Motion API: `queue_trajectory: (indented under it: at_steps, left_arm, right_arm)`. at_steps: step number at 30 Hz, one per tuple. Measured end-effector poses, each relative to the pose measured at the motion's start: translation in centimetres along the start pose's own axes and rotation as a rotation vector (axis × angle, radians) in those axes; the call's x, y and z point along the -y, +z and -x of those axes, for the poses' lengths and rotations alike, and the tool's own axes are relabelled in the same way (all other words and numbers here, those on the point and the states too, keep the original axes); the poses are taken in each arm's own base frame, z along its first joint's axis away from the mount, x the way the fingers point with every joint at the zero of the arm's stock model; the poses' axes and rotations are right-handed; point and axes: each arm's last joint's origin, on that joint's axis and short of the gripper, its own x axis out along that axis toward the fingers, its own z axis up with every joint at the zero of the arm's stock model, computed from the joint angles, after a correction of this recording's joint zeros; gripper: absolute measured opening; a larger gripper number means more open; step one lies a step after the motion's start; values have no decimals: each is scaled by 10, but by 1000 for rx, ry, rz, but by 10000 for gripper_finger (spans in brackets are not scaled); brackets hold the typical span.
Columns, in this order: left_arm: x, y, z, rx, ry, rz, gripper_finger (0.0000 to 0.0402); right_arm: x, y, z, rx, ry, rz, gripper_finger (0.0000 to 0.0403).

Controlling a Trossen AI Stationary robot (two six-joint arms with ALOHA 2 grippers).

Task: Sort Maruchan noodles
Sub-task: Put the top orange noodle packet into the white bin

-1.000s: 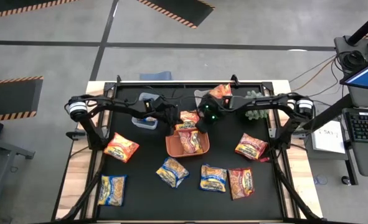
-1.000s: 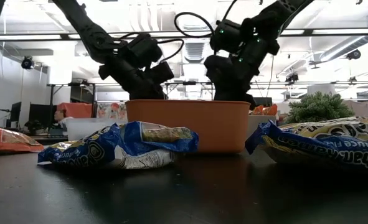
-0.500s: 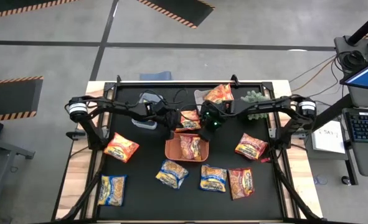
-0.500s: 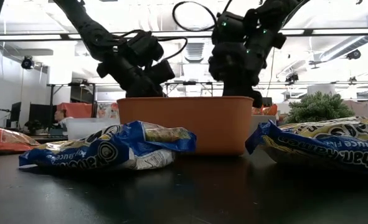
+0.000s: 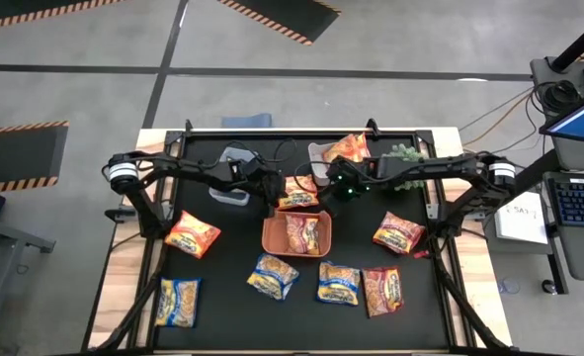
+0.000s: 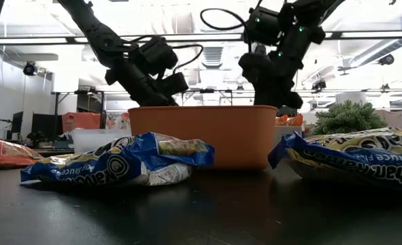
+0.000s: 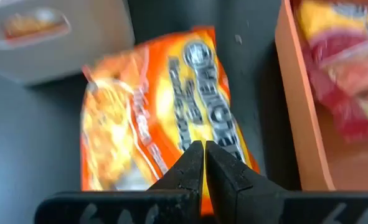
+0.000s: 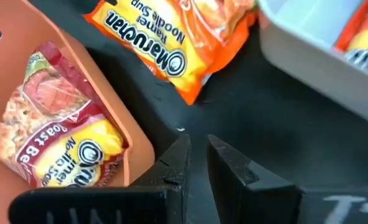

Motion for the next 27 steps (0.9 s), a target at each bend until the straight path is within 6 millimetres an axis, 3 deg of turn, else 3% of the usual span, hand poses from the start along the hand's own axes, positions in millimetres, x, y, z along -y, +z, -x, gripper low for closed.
queue_trajectory:
  at_steps: [7, 15, 27]
  left_arm:
    - [2, -5, 0, -42, -15, 14, 0]
    - [2, -13, -10, -66, -29, 36, 0]
    - [2, -19, -16, -98, -31, 60, 0]
  right_arm:
    - [9, -8, -22, 38, 13, -91, 73]
    - [9, -4, -32, 86, 34, -131, 156]
    - [12, -3, -65, 101, 18, -179, 260]
